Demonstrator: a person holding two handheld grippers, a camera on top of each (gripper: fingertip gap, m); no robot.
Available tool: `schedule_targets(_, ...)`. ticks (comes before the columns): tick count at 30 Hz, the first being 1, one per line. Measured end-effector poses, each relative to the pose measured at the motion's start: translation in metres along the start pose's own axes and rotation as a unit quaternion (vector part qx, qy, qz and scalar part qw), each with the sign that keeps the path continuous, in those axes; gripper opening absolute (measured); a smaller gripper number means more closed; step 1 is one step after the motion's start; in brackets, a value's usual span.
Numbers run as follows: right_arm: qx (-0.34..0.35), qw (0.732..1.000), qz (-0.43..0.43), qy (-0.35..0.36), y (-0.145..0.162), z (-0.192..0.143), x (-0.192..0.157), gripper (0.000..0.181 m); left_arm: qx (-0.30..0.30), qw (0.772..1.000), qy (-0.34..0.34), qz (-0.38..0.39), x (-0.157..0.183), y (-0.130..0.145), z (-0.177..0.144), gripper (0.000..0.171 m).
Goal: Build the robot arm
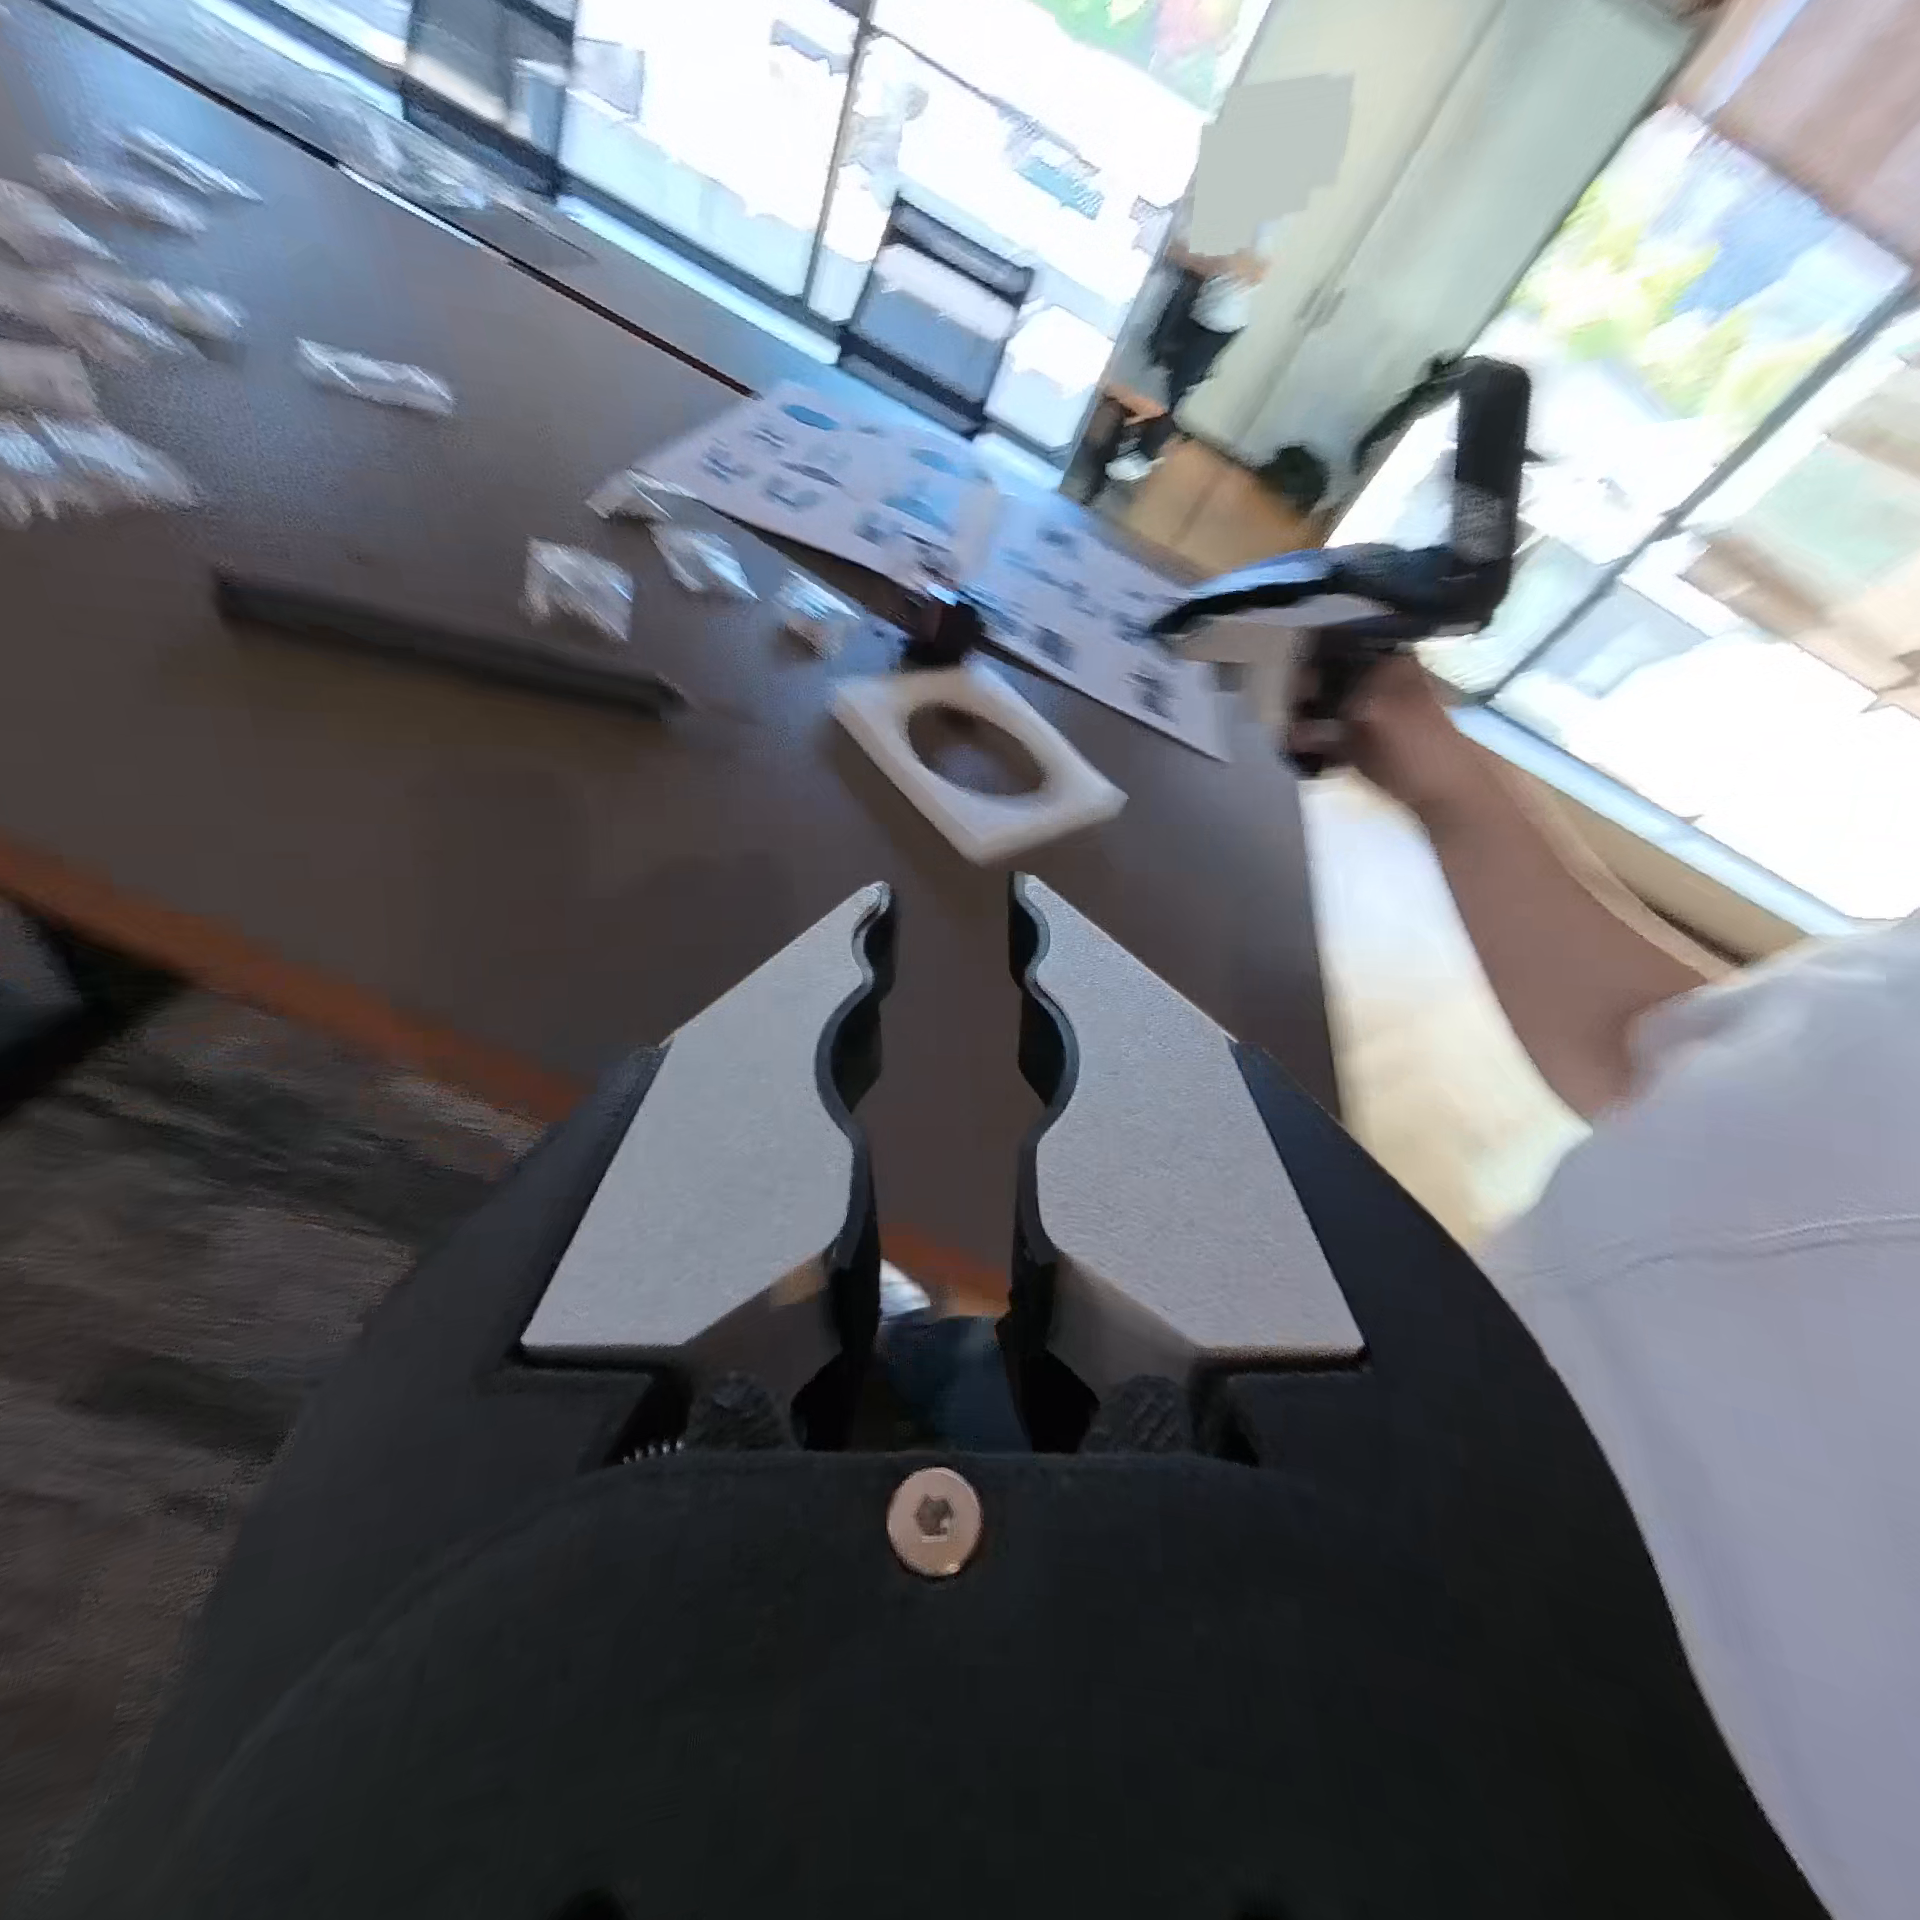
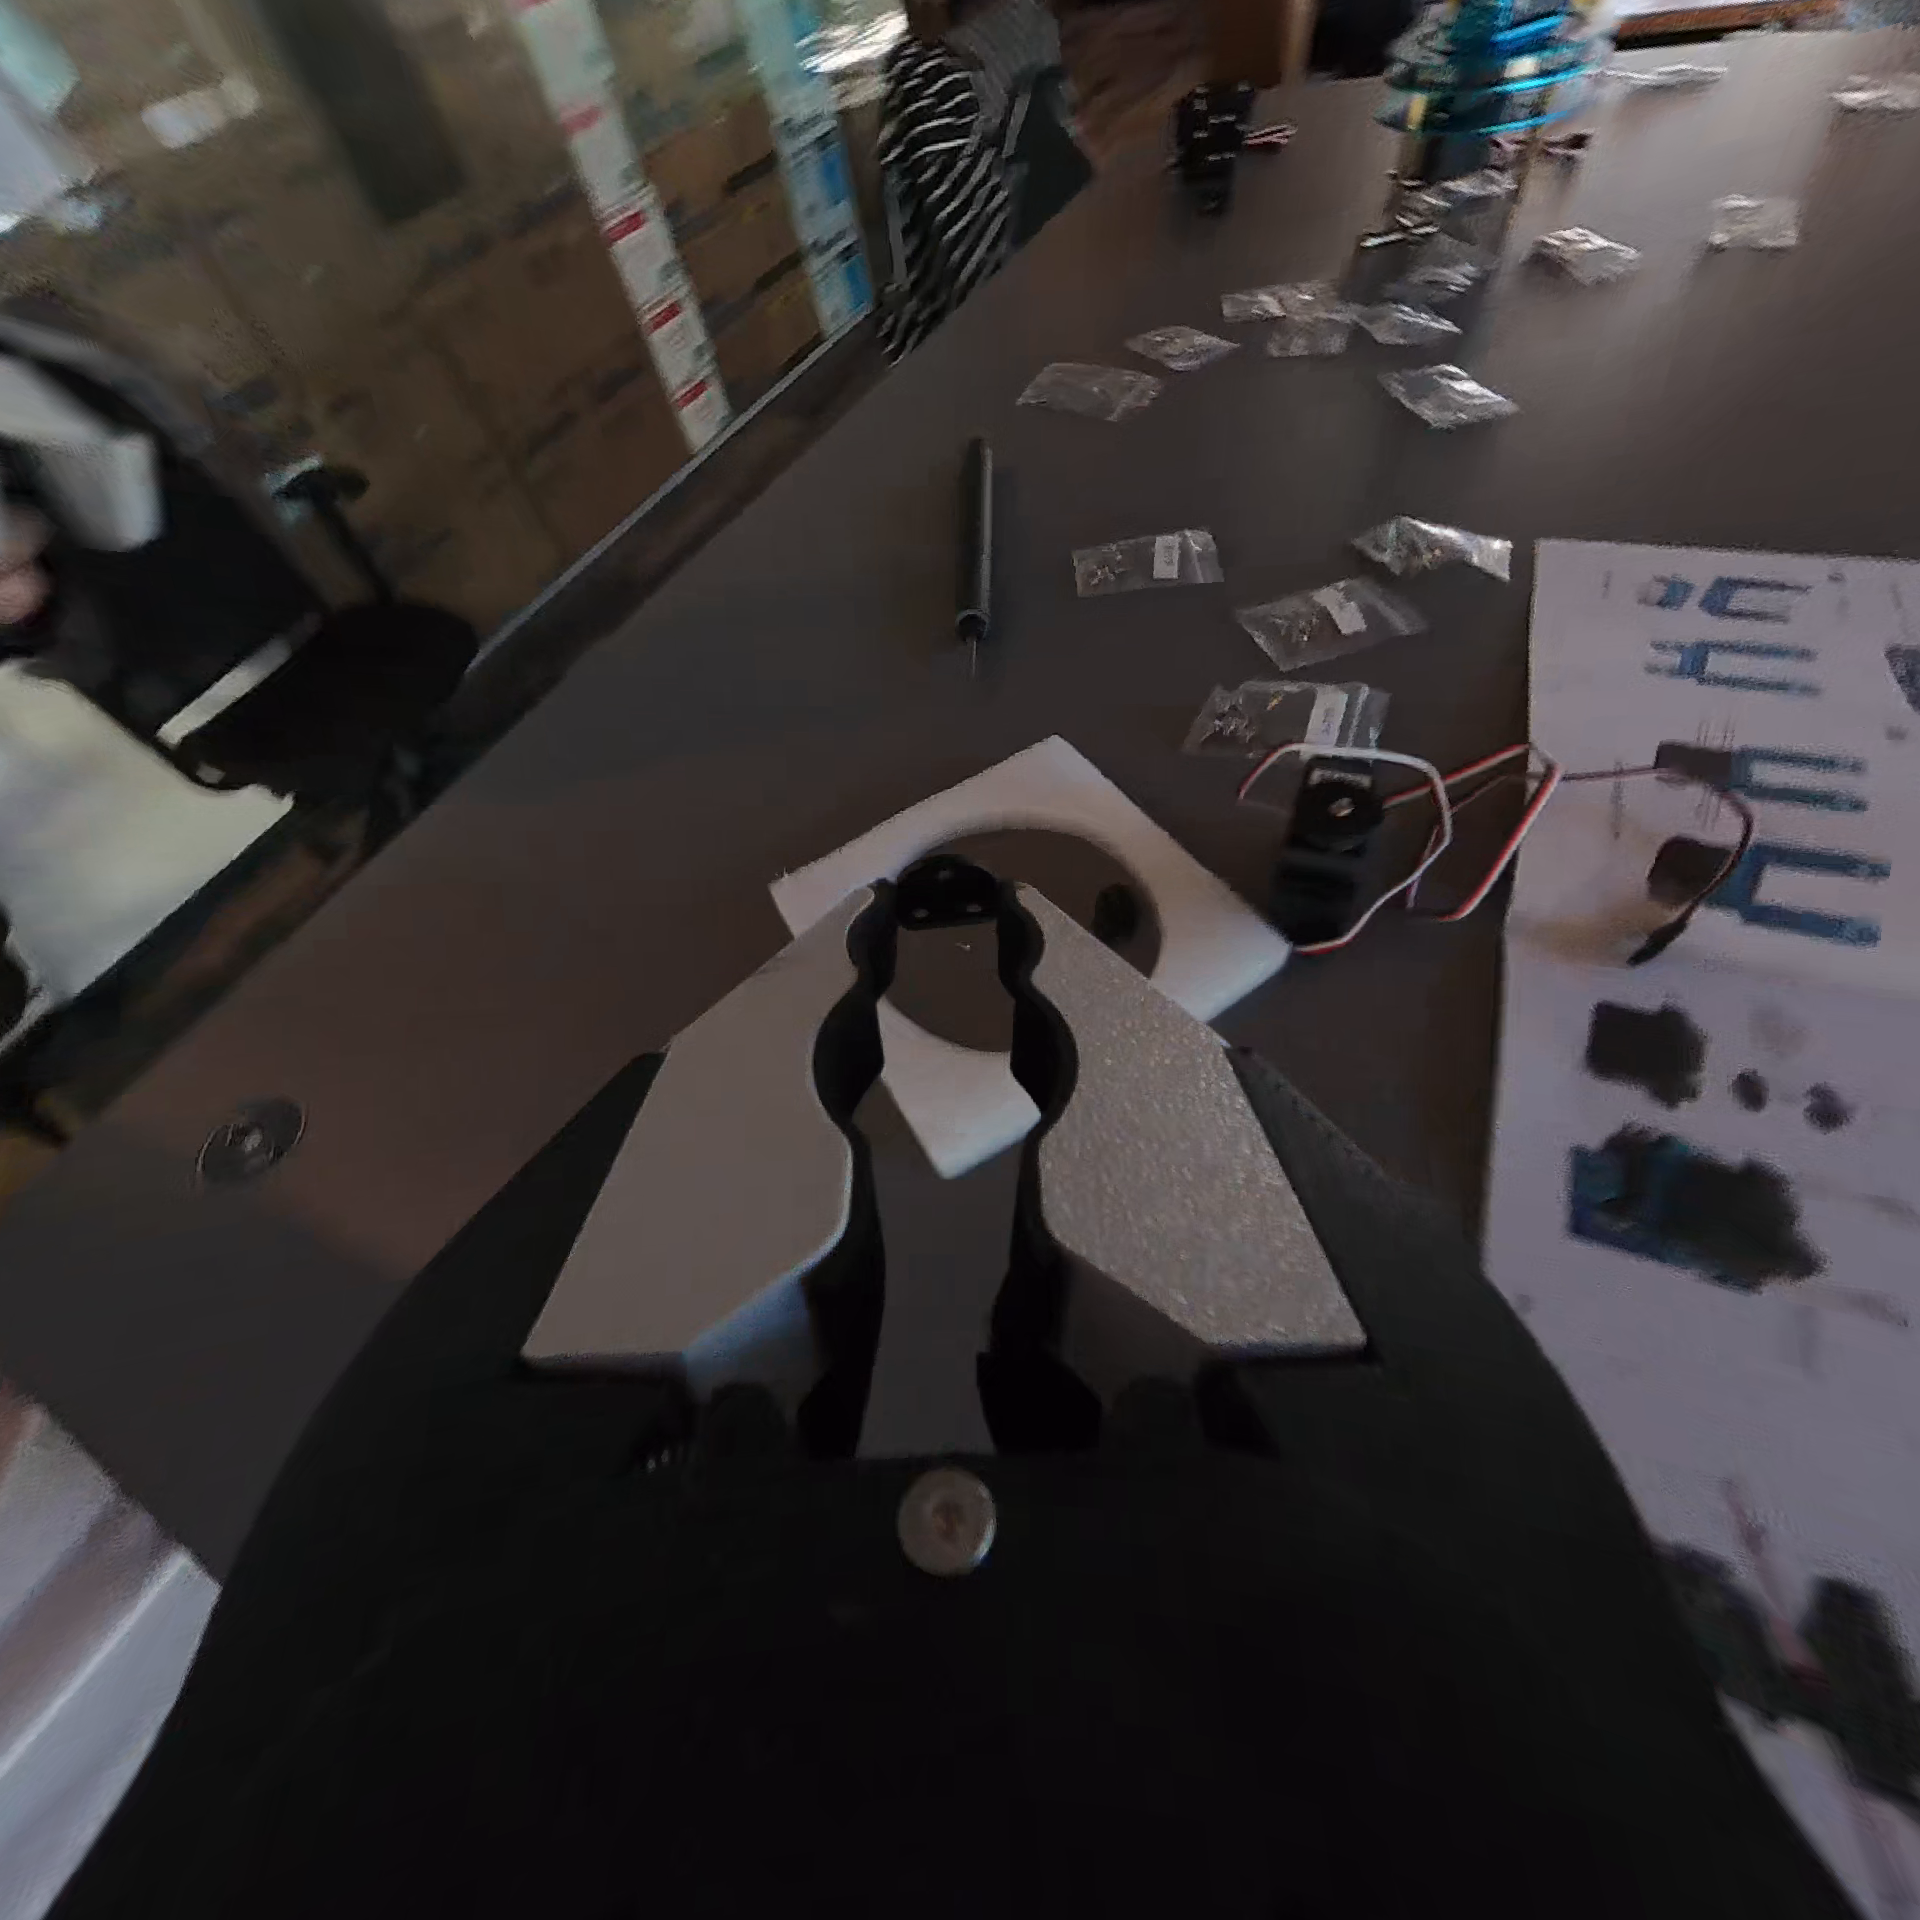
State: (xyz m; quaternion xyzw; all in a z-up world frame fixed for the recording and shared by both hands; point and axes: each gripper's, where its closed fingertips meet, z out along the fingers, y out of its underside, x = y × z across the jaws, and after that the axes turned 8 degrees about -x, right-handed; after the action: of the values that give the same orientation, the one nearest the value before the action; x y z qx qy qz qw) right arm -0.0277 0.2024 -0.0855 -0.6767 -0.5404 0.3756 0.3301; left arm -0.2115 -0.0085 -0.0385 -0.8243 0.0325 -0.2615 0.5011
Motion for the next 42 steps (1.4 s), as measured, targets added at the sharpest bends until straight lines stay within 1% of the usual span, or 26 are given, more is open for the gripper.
schedule_targets(2,0.006,0.999,0.036,0.023,0.007,0.014,-0.005,0.019,-0.001,0.999,0.027,-0.024,0.015,0.027,-0.037,0.018)
schedule_targets(4,-0.003,0.995,0.087,0.039,0.015,0.025,-0.002,0.019,-0.001,0.998,0.027,-0.053,0.016,0.048,-0.072,0.02)
schedule_targets(5,0.005,0.993,0.106,0.05,0.016,0.027,0.0,0.019,0.009,0.998,0.023,-0.065,0.013,0.053,-0.089,0.02)
schedule_targets(7,0.03,0.988,0.129,0.074,0.015,0.028,0.001,0.019,0.035,0.996,0.025,-0.08,0.007,0.055,-0.117,0.02)
schedule_targets(9,0.036,0.985,0.144,0.093,0.018,0.029,0.002,0.019,0.042,0.996,0.028,-0.077,-0.003,0.052,-0.133,0.02)
schedule_targets(11,0.04,0.982,0.151,0.111,0.02,0.03,0.002,0.019,0.036,0.996,0.032,-0.071,-0.013,0.047,-0.139,0.02)
schedule_targets(13,0.042,0.978,0.152,0.134,0.021,0.031,0.003,0.019,0.027,0.997,0.05,-0.059,-0.018,0.038,-0.14,0.018)
schedule_targets(16,0.025,0.973,0.146,0.176,0.025,0.034,0.01,0.019,0.004,0.998,0.057,-0.034,-0.035,0.027,-0.133,0.016)
schedule_targets(19,0.008,0.969,0.135,0.206,0.028,0.036,0.021,0.019,0.012,0.998,0.058,-0.011,-0.06,0.003,-0.122,0.015)
schedule_targets(23,-0.004,0.973,0.13,0.19,0.027,0.044,0.03,0.019,0.013,0.998,0.064,0.02,-0.093,-0.033,-0.099,0.014)
schedule_targets(25,-0.011,0.977,0.123,0.176,0.025,0.05,0.028,0.019,0.009,0.997,0.074,0.03,-0.106,-0.053,-0.085,0.014)
schedule_targets(26,-0.021,0.979,0.116,0.165,0.026,0.054,0.025,0.019,0.007,0.996,0.084,0.036,-0.11,-0.063,-0.077,0.013)
schedule_targets(29,-0.086,0.977,0.104,0.164,0.04,0.065,0.022,0.02,-0.004,0.993,0.11,0.048,-0.125,-0.09,-0.051,0.013)
schedule_targets(30,-0.096,0.978,0.101,0.157,0.041,0.069,0.019,0.02,-0.006,0.992,0.12,0.051,-0.13,-0.099,-0.041,0.013)
schedule_targets(32,-0.11,0.974,0.106,0.167,0.044,0.073,0.02,0.021,-0.017,0.987,0.151,0.056,-0.137,-0.117,-0.02,0.013)
schedule_targets(33,-0.113,0.973,0.111,0.168,0.044,0.075,0.02,0.026,-0.027,0.983,0.169,0.061,-0.141,-0.124,-0.01,0.013)
schedule_targets(35,-0.105,0.972,0.124,0.172,0.04,0.074,0.018,0.029,-0.046,0.977,0.194,0.078,-0.153,-0.138,0.011,0.014)
schedule_targets(37,-0.078,0.965,0.142,0.205,0.031,0.064,0.018,0.029,-0.066,0.97,0.208,0.105,-0.173,-0.152,0.029,0.015)
schedule_targets(39,-0.044,0.953,0.16,0.252,0.024,0.05,0.014,0.028,-0.079,0.965,0.211,0.133,-0.2,-0.168,0.044,0.016)
schedule_targets(41,-0.03,0.937,0.17,0.305,0.025,0.038,0.006,0.029,-0.084,0.959,0.219,0.157,-0.231,-0.186,0.054,0.016)
schedule_targets(42,-0.034,0.923,0.175,0.341,0.03,0.03,0.003,0.029,-0.092,0.957,0.218,0.166,-0.249,-0.193,0.057,0.016)
